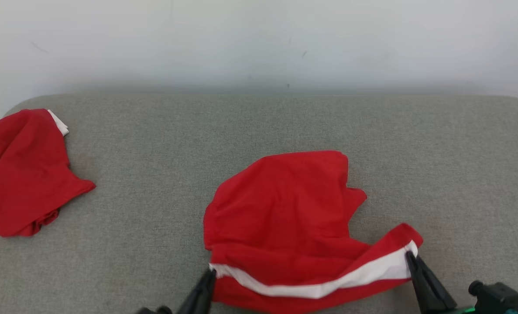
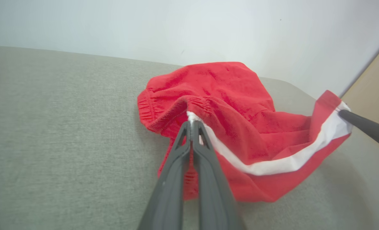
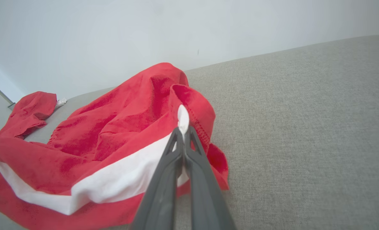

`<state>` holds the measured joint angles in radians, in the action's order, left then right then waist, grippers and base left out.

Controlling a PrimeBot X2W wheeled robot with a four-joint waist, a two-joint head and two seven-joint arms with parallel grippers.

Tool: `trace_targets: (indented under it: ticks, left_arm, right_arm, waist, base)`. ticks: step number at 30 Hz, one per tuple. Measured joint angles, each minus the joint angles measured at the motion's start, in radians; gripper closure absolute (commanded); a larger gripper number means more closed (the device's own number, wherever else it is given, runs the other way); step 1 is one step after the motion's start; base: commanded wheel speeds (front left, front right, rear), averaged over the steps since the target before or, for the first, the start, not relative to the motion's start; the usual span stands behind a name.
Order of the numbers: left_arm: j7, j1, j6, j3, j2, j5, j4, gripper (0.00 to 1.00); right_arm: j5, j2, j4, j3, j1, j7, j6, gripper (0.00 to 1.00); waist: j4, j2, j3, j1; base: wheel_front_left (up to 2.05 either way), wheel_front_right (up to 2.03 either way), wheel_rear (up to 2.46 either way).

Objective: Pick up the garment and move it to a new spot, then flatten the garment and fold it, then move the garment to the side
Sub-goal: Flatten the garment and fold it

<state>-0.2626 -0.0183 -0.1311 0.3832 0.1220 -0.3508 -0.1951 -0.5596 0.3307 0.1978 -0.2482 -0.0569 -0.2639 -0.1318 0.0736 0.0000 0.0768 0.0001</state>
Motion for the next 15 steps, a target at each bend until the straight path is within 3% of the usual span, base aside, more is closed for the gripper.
trace_targets:
  ticks: [8,13,15]
  left_arm:
    - [0.0,0.151,0.0,-0.039,0.07,-0.017,0.081,1.0]
    - [0.0,0.34,-0.001,0.084,0.167,-0.041,0.005,1.0]
    - [0.0,0.458,-0.001,0.115,0.198,-0.101,-0.046,1.0]
  right_arm:
    - [-0.023,0.034,-0.023,-0.026,0.165,0.026,0.0,1.0]
    - [-0.031,0.015,0.085,-0.1,0.366,0.038,0.0,1.0]
    - [-0.03,0.01,0.153,-0.137,0.484,0.044,0.0,1.0]
  waist:
    - [-0.017,0.0,0.019,0.0]
    - [-0.038,0.0001,0.047,0.0001]
    - [-0.048,0.0001,0.058,0.0001]
  base:
    - [0.0,0.0,0.0]
    - [0.0,0.0,0.0]
    - [0.0,0.0,0.0]
